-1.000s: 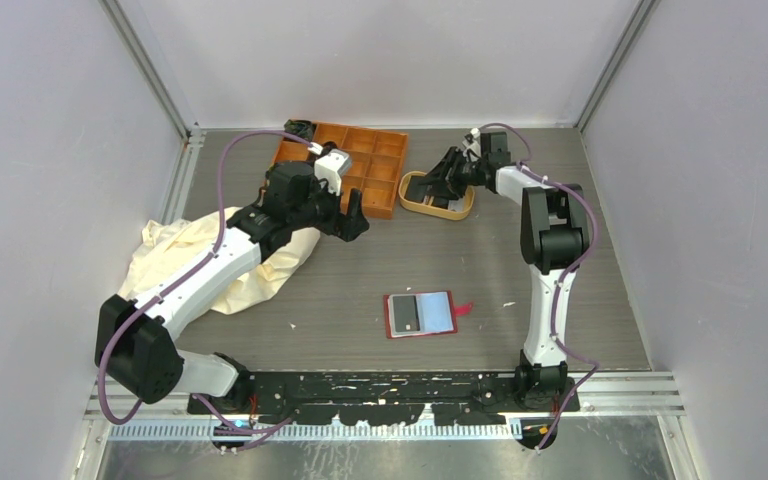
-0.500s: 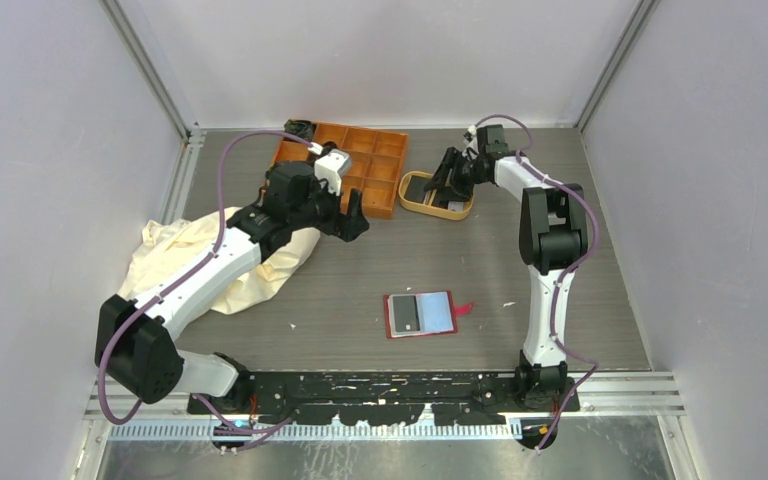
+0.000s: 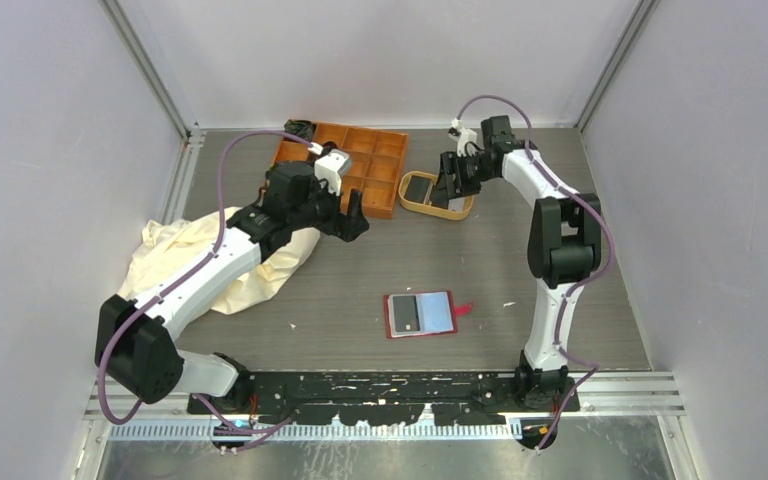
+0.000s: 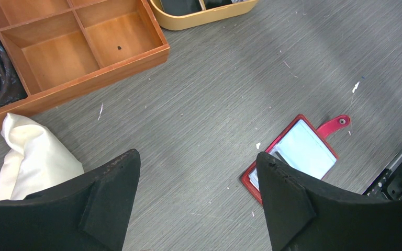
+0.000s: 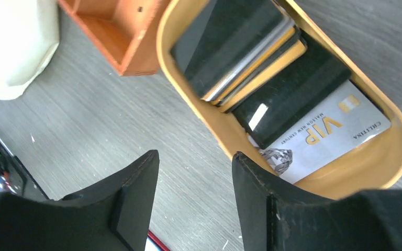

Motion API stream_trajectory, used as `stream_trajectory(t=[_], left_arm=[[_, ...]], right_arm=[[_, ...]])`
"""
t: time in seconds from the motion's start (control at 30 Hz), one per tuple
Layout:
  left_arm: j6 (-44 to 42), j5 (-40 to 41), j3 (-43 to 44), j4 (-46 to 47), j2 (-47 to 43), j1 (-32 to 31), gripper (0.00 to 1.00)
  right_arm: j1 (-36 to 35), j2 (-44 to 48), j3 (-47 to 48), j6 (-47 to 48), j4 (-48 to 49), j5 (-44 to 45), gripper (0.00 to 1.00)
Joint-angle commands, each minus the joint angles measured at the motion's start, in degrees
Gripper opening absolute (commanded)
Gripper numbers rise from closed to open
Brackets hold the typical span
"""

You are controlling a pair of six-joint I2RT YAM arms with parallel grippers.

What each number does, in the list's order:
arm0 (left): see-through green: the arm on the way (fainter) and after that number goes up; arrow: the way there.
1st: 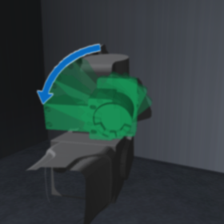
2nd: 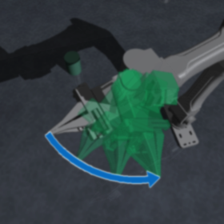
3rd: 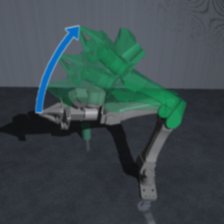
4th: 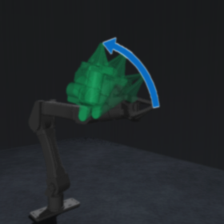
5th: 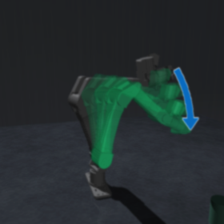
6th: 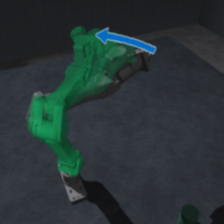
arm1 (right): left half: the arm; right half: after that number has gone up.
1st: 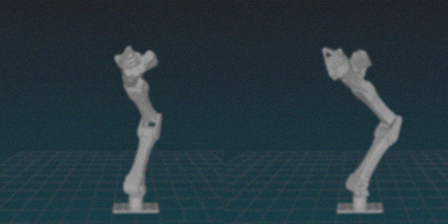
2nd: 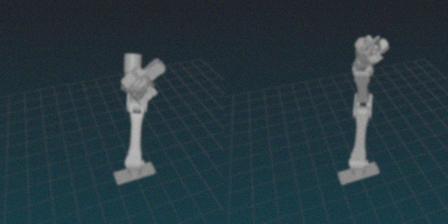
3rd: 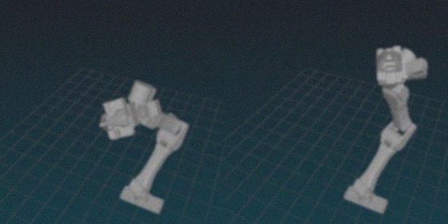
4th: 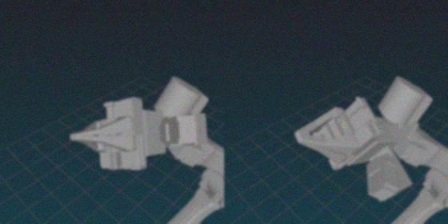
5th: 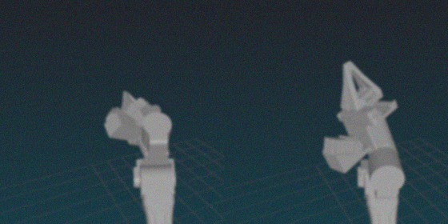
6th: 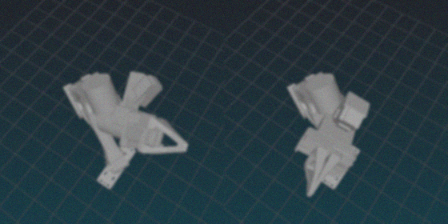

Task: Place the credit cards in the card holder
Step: Move the storage box to the center of the board.

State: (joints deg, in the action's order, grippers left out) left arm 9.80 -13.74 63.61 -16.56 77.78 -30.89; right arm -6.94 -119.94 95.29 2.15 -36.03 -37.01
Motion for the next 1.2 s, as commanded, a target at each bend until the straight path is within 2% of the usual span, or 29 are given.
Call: stream_trajectory(t=[0.0,0.33,0.7,0.77,0.93,1.03,1.17], left_arm=[[-0.8,-0.8,1.1,1.0,-0.7,-0.2,0.81],[-1.1,-0.8,1.2,0.7,-0.6,-0.3,0.82],[-1.3,-0.8,1.4,0.5,-0.7,-0.3,0.83],[-1.3,-0.8,1.3,0.5,-0.7,-0.3,0.83],[-1.3,-1.1,1.3,0.4,-0.8,-0.3,0.83],[-1.2,-1.2,1.4,0.4,-0.9,-0.3,0.83],[-1.2,-1.2,1.4,0.4,-1.1,-0.4,0.83]], right_arm=[[-2.1,5.8,0.4,13.6,-3.0,-2.1,0.59],[-6.0,1.9,4.3,20.6,-3.1,9.9,0.59],[-9.0,-1.8,5.2,26.0,-5.0,14.4,0.53],[-9.3,-1.5,4.8,27.1,-5.4,14.1,0.48],[-9.3,-0.6,3.7,30.8,-7.2,12.6,0.26],[-9.3,0.3,2.3,33.8,-8.7,11.6,0.17],[-9.3,2.6,-0.7,39.5,-11.7,10.3,0.10]])
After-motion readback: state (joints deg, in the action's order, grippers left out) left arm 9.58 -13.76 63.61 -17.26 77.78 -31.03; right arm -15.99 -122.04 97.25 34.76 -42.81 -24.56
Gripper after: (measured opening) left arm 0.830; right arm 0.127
